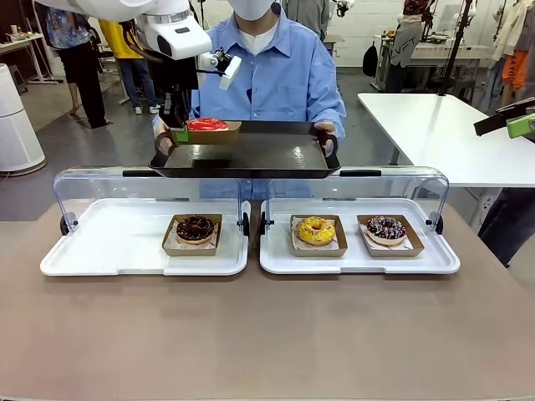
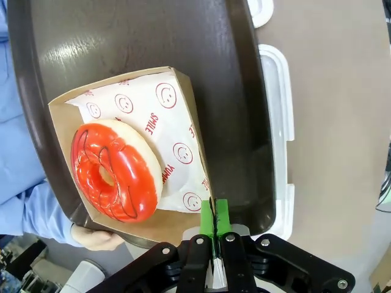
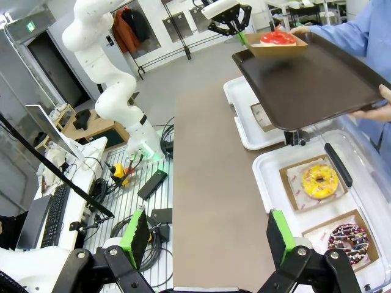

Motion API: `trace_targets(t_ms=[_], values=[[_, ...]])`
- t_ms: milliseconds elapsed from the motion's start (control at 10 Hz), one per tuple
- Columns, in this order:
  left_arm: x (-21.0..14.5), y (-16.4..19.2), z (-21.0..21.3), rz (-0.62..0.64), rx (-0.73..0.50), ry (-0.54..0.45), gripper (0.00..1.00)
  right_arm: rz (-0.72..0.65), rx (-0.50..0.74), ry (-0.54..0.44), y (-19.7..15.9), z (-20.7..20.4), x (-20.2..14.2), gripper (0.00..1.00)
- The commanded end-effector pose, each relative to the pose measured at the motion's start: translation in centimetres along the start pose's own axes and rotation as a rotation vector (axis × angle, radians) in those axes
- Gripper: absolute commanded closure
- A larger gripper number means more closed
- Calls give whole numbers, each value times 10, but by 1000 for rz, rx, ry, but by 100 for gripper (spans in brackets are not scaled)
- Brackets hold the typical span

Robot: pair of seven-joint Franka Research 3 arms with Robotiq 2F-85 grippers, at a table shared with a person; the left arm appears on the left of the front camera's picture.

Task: Provide the desired donut to the person.
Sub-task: Place the picked Paper togo box onto the Handle tray extended by the person.

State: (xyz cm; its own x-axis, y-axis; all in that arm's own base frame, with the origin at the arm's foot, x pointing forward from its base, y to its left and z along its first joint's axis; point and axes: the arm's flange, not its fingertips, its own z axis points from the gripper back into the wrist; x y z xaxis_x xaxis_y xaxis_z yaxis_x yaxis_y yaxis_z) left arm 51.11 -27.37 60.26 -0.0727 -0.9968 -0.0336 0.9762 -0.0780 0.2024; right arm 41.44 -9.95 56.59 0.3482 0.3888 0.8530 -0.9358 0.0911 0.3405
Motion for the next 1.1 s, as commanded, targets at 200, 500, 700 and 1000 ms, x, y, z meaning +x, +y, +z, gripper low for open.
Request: trace_targets(t_ms=[200,500,700,1000], values=[[-7,25,-18,22,6,12,99,7,9,-8,0,-1,1,0],[-14,28,-28,27,-15,15,99,7,9,-8,0,-1,1,0],[-15,29,-27,15,-23,11,40,7,9,-8,0,-1,1,0],[-16,27,-26,12,-29,16,0,7,9,-8,0,-1,1,0]])
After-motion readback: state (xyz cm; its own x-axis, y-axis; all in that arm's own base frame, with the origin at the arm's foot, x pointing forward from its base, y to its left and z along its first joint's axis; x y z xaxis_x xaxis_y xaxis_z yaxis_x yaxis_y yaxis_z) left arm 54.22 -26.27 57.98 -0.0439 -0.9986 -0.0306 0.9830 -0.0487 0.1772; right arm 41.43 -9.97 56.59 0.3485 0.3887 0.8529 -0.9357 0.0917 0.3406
